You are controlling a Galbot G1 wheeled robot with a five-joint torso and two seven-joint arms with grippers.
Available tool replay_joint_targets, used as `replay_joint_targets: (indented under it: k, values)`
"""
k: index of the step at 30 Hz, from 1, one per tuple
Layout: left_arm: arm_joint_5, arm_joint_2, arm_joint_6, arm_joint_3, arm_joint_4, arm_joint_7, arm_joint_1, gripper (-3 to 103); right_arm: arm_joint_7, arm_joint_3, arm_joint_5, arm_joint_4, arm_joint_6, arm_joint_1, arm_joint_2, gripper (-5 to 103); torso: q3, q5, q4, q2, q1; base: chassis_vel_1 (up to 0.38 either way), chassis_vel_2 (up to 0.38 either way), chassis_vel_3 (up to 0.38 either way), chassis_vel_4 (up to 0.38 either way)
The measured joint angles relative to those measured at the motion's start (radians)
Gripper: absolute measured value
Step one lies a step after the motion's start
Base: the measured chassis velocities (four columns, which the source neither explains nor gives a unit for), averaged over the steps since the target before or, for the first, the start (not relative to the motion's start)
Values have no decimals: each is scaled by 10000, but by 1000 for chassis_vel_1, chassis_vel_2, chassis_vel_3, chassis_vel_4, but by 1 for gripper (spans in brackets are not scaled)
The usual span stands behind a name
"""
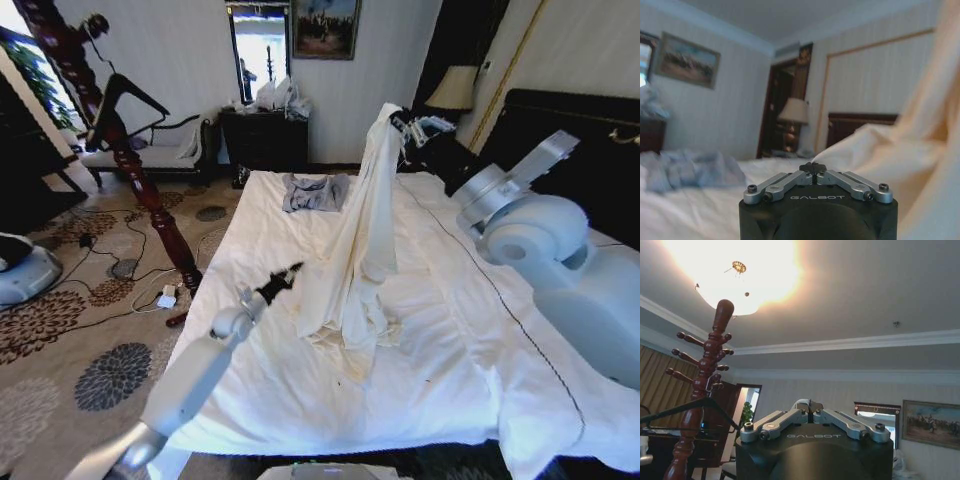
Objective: Pick up the clothes from the bed and hang them on the clothes hanger.
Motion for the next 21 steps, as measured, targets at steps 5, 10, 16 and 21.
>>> replay_joint_targets:
  k: [5, 10, 16, 21]
  values:
    - [-554, 344, 348, -286, -204, -249, -1183, 0, 56, 51, 251, -50, 52, 249, -61, 0, 0, 1, -2, 0, 0, 0, 0, 0, 0]
    - [-1495, 906, 1004, -638, -1091, -544, -3082, 0, 141, 257, 625, 32, 115, 453, -142, 0, 0, 0, -4, 0, 3, 0, 0, 0, 0]
    - [-1774, 2706, 1594, -831, -3849, -775, -2988, 0, 203, 1184, 783, 676, 119, -614, -682, 0, -5, 3, 0, 3, -3, 0, 0, 0, 0]
    - [139, 2947, 1484, -5, -5075, -412, 136, 0, 458, 2022, 613, 1350, 124, -2389, -954, 0, -4, -4, -7, 4, -5, 0, 0, 0, 0]
